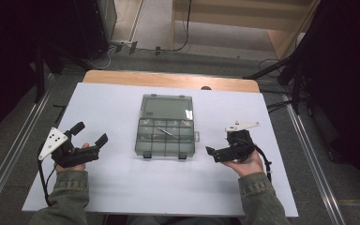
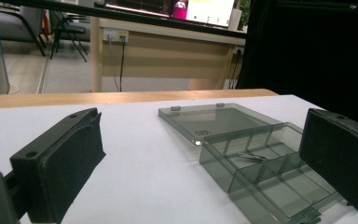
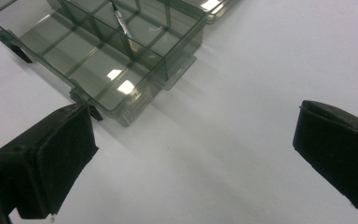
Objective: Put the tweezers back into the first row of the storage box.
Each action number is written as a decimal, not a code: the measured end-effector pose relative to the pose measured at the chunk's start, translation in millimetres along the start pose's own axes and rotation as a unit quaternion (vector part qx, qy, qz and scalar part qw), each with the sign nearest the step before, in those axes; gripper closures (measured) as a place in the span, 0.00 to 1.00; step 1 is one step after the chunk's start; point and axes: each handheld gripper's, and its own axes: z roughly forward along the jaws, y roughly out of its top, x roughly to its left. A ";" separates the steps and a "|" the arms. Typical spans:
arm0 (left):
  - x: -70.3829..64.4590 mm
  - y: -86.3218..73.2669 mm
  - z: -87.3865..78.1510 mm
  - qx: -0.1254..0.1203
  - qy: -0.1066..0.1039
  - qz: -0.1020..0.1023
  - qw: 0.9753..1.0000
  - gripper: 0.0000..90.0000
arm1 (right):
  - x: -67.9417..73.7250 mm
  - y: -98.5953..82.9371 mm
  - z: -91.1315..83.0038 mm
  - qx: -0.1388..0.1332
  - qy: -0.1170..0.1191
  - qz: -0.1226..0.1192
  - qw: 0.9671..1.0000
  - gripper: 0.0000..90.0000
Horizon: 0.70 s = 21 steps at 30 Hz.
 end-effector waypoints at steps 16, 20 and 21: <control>-0.5 0.2 -0.2 0.000 0.001 0.002 1.000 0.00 | -14.9 -44.4 -15.3 -0.051 0.002 0.044 0.998 0.00; -0.5 0.2 -0.1 0.000 0.000 0.002 1.000 0.00 | -17.7 -54.4 -18.0 -0.064 -0.005 0.055 0.996 0.00; -0.4 0.2 -0.1 0.000 0.000 0.001 1.000 0.00 | -18.1 -56.2 -19.1 -0.068 -0.006 0.056 0.996 0.01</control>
